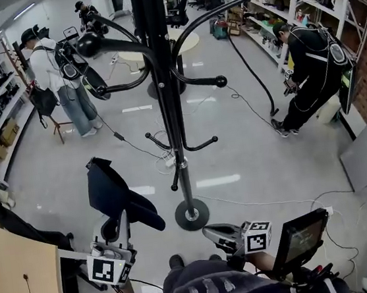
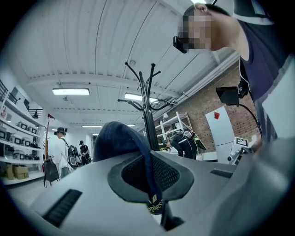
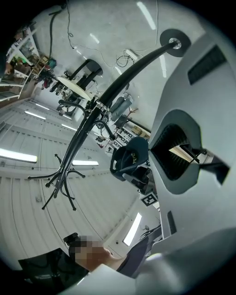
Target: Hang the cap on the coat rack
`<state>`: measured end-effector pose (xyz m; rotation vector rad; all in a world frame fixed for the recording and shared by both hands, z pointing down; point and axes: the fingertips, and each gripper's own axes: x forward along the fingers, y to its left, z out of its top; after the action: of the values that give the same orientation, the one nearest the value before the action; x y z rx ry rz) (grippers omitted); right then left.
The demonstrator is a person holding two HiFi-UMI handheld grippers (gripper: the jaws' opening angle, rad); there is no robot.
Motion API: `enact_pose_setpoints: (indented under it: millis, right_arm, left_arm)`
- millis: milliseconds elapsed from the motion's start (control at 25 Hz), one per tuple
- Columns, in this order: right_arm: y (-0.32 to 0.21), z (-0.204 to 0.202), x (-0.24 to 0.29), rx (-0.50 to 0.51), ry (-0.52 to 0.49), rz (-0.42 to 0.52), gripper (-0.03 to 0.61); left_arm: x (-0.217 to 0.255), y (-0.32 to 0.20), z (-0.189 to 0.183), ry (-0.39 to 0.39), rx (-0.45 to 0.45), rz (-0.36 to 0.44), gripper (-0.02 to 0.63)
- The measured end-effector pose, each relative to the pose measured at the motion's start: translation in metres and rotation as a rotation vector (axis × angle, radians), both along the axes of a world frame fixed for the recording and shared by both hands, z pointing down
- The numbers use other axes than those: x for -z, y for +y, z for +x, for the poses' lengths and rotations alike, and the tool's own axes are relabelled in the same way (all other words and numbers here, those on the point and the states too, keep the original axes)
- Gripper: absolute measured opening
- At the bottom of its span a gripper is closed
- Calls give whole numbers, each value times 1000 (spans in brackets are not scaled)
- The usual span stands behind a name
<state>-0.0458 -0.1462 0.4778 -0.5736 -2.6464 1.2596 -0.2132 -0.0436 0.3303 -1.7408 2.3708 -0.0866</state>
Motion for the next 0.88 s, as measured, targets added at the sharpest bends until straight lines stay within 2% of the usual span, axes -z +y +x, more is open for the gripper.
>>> enact_pose_setpoints:
  millis: [120,280,560,880]
  right_arm:
    - [-3,-16,7,-17,-14,9,3]
    - [4,-55,4,-50,-7,18,3]
    - [36,-115,7,15,24,76,3]
    - [19,-123,9,-79,14,68,3]
  left_arm:
    - [15,-7,-20,-85,-20,-25,23]
    - [43,-12,-56,-171,-33,38,21]
    - [84,-6,-119,-289,-1,73,21]
    - [165,-39,-137,-516,-45,169,21]
